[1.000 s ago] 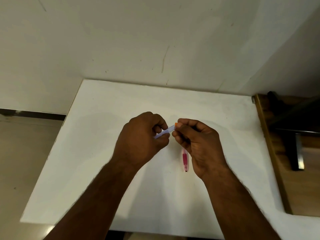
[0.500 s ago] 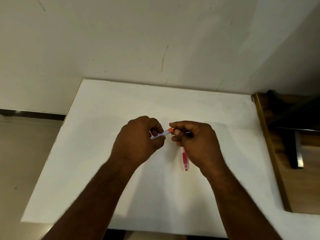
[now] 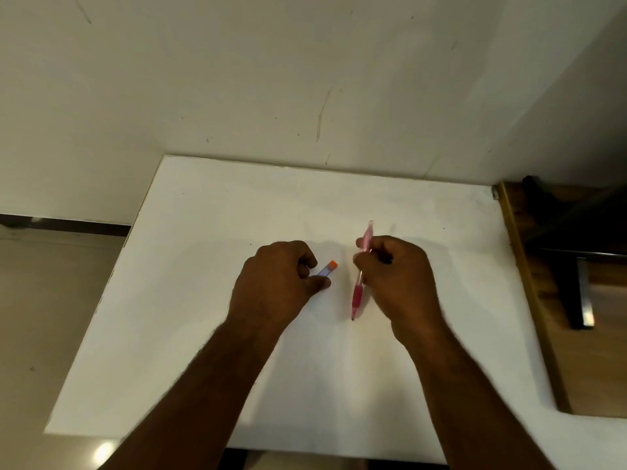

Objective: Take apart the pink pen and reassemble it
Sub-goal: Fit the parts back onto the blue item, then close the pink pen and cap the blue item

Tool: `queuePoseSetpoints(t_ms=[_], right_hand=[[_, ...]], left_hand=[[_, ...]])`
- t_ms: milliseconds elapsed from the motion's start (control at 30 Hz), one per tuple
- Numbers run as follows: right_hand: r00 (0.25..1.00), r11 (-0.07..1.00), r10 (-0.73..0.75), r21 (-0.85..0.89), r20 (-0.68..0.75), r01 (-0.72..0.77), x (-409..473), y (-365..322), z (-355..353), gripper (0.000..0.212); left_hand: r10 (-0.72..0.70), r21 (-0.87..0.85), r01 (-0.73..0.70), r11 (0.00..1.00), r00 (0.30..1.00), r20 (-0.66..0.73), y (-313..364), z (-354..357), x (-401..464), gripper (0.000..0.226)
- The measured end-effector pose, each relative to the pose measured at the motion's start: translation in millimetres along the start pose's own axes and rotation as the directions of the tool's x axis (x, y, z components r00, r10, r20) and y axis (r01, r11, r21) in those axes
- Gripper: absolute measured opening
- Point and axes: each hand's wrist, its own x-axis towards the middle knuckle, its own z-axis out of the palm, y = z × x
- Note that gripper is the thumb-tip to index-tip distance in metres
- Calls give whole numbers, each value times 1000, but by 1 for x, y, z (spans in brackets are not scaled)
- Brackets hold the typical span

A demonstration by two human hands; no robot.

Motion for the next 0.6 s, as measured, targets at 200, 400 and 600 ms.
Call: queuePoseSetpoints(t_ms=[200, 400, 600], right_hand=[[968, 499, -27, 842, 250, -204, 1, -22, -17, 24], [944, 404, -165, 893, 284, -198, -2, -27, -23, 55], [947, 427, -190, 891, 259, -158, -4, -31, -18, 51]], left_hand=[[3, -21, -3, 1000, 999, -39, 1, -7, 1, 35], [16, -39, -20, 999, 994, -109, 7, -4, 0, 35], [47, -35, -50, 998, 995, -89, 8, -5, -2, 30]])
